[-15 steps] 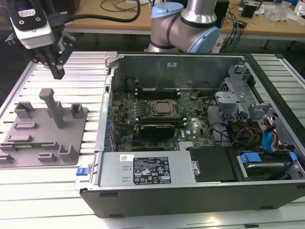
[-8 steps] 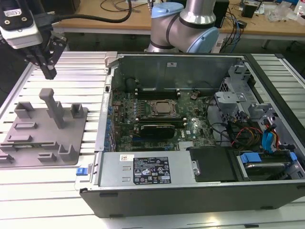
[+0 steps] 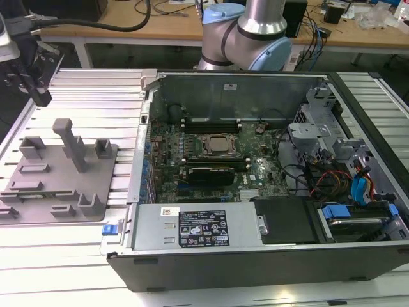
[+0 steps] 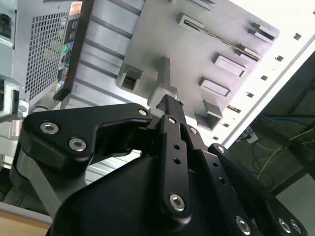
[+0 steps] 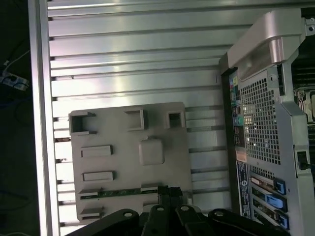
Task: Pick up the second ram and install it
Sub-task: 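Reach for the second ram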
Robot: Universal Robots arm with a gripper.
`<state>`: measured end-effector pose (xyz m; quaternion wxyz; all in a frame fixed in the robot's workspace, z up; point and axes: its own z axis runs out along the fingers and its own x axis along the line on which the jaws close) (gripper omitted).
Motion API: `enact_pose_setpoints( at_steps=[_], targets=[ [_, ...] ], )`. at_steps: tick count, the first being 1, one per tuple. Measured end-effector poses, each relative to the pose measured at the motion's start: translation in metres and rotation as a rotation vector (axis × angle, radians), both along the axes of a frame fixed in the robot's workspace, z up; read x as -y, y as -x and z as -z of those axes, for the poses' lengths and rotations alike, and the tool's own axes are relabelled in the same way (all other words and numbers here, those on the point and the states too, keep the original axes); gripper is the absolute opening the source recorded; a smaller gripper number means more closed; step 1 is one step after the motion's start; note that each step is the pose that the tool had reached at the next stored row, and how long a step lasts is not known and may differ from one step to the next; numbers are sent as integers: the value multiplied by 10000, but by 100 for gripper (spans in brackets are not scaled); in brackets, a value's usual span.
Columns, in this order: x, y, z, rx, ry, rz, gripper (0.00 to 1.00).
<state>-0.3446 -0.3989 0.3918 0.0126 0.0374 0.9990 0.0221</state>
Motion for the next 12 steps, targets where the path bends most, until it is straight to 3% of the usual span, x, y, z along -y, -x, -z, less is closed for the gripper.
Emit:
enact_pose_setpoints(
  at_steps=[9,12],
  targets=[
    [0,338,18,0,0,0,8],
    [6,441,77,0,0,0,8]
  ],
)
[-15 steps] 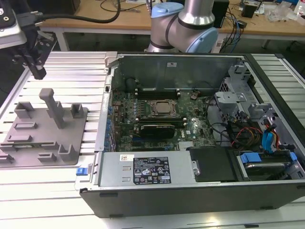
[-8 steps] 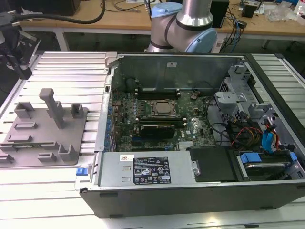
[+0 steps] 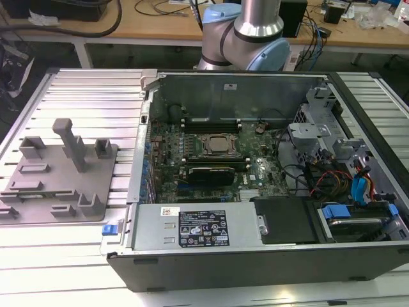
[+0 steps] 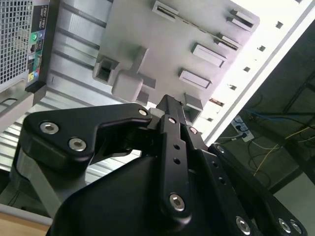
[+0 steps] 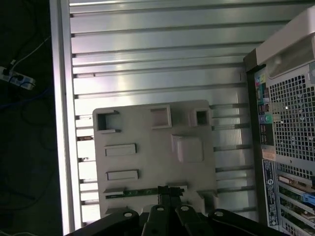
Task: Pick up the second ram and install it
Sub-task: 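Reach for the second ram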
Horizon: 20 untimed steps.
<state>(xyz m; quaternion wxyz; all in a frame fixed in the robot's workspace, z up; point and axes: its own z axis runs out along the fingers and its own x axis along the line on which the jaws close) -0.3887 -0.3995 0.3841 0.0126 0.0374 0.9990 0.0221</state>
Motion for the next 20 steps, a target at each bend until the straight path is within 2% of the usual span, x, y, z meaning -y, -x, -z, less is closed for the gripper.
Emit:
enact_pose_setpoints(
  at_steps=[11,13,16,20],
  targets=[
    [26,224,171,0,0,0,8],
    [30,287,214,-1,0,0,8],
    [37,439,299,-1,0,1,8],
    [54,560,391,1,-1,-2,8]
  ],
)
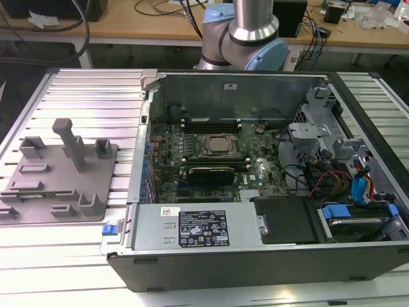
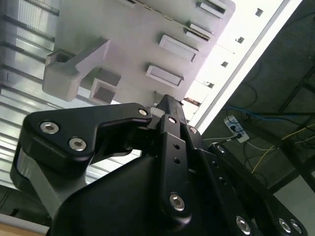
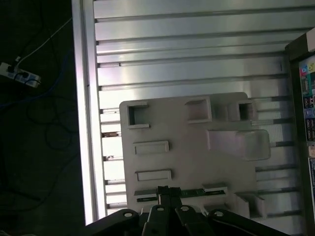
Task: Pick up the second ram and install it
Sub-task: 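Reach for the second ram, then pick up the second ram and move it above second insertion slot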
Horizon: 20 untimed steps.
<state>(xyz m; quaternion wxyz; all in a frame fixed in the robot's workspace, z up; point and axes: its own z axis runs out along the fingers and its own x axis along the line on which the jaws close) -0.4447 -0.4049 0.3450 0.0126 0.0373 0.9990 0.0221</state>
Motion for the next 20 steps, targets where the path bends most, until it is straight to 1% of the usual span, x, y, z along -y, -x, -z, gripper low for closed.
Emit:
enact_pose_setpoints(
  at_steps=[1,3,6,7,8,10,11,20],
  targets=[
    [28,1,35,-1,0,2,8],
    [56,-2,58,-1,0,2,8],
    [137,-17,107,-2,1,3,8],
    [151,-20,112,-2,1,3,8],
    [198,-39,126,-3,0,1,8],
    [242,-70,137,-6,0,2,8],
    [249,-77,138,-8,2,3,8],
    [251,-82,143,-7,1,2,8]
  ],
)
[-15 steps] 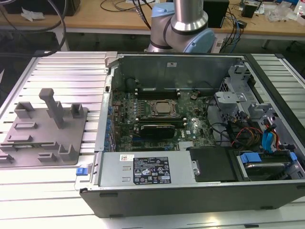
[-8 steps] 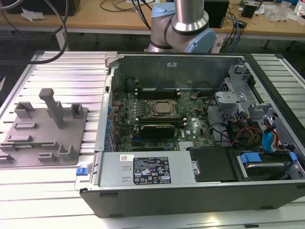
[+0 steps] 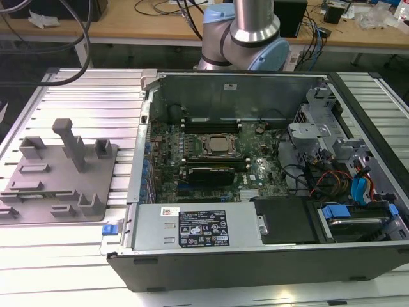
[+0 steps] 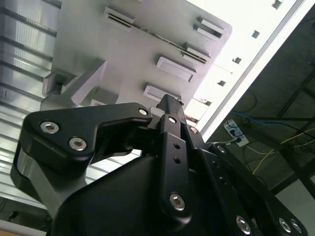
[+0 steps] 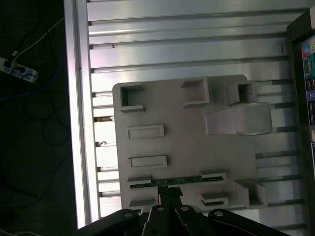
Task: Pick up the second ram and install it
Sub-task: 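Pick up the second ram and move it above second insertion slot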
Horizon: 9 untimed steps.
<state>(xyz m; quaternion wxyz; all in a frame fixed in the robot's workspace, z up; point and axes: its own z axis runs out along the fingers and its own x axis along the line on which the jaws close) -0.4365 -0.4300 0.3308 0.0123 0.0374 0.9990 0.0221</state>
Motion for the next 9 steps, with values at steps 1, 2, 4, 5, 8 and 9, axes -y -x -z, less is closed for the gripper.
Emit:
enact_pose_setpoints(
  at_steps=[1,2,4,5,8,9],
  targets=[
    [0,-1,1,0,0,0,8],
    [1,-3,2,0,0,0,8],
    [1,-4,3,1,-1,0,8],
    [1,-4,2,0,0,0,8],
    [2,-3,46,0,18,-2,8],
    [2,-3,79,1,17,-1,8]
  ],
)
